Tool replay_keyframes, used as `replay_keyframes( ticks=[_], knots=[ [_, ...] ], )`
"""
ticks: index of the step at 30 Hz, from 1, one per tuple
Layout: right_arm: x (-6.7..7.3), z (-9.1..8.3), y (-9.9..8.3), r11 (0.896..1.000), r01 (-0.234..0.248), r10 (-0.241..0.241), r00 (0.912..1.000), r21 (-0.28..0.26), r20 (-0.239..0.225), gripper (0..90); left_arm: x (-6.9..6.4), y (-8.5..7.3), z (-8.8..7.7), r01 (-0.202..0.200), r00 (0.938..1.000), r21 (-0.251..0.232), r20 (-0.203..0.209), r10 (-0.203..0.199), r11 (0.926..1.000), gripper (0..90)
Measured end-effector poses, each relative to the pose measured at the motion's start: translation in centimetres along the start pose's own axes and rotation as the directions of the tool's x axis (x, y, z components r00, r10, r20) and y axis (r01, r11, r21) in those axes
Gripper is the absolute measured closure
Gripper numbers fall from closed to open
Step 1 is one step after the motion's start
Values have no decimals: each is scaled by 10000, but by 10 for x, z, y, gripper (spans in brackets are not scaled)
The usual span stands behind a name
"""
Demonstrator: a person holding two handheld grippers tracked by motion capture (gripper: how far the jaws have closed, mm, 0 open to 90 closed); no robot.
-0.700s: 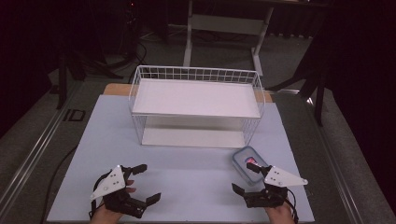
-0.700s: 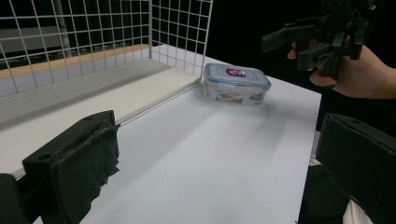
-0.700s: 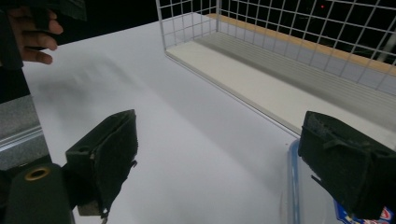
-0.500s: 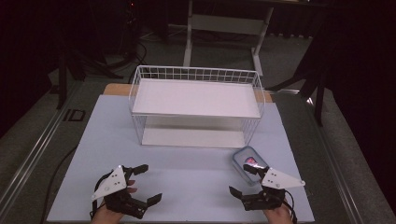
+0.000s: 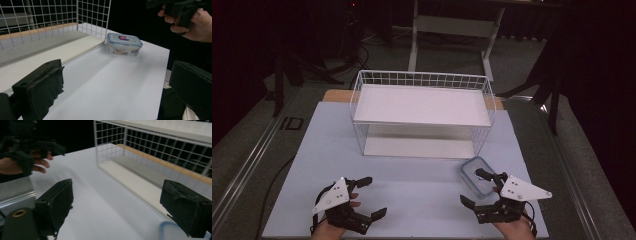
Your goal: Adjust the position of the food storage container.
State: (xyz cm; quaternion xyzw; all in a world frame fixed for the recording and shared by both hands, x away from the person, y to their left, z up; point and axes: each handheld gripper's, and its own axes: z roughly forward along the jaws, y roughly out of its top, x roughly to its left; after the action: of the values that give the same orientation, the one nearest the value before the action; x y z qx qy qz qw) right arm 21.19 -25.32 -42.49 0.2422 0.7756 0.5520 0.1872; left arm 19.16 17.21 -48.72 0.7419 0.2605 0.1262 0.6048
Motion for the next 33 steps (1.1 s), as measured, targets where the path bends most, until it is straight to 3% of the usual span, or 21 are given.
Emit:
replay_keyframes(
  ticks=[6,7,9,10,14,18,21,27,33],
  knots=[
    [-17,-9,-7,9976,-240,200,9979,656,612,238,-1,0,0,-72,10000,15,5,72,10000,2],
    [-26,-15,-17,9943,-651,583,9951,846,804,310,-1,0,0,-73,10000,13,21,73,10000,2],
    [-30,-17,-22,9925,-796,714,9935,925,888,341,-1,0,1,-65,10000,21,20,65,10000,2],
    [-37,-21,-32,9860,-1125,996,9893,1232,1065,429,-1,0,1,-44,10000,25,36,43,10000,2],
    [-48,-29,-52,9746,-1491,1279,9831,1669,1311,602,-2,0,2,-59,10000,23,61,59,10000,2],
    [-54,-32,-72,9590,-1516,1203,9828,2396,1403,762,-2,0,3,-54,10000,54,59,54,10000,2],
    [-56,-33,-83,9500,-1273,866,9847,2852,1511,882,-2,0,3,-96,9999,116,52,95,9999,2],
    [-66,-34,-99,9242,-1555,932,9775,3488,1890,900,-3,0,4,-111,9999,146,44,110,9998,2],
    [-84,-32,-107,9020,-2203,1182,9531,3712,2785,900,-2,-1,4,-37,10000,120,64,36,9999,2]
  ],
)
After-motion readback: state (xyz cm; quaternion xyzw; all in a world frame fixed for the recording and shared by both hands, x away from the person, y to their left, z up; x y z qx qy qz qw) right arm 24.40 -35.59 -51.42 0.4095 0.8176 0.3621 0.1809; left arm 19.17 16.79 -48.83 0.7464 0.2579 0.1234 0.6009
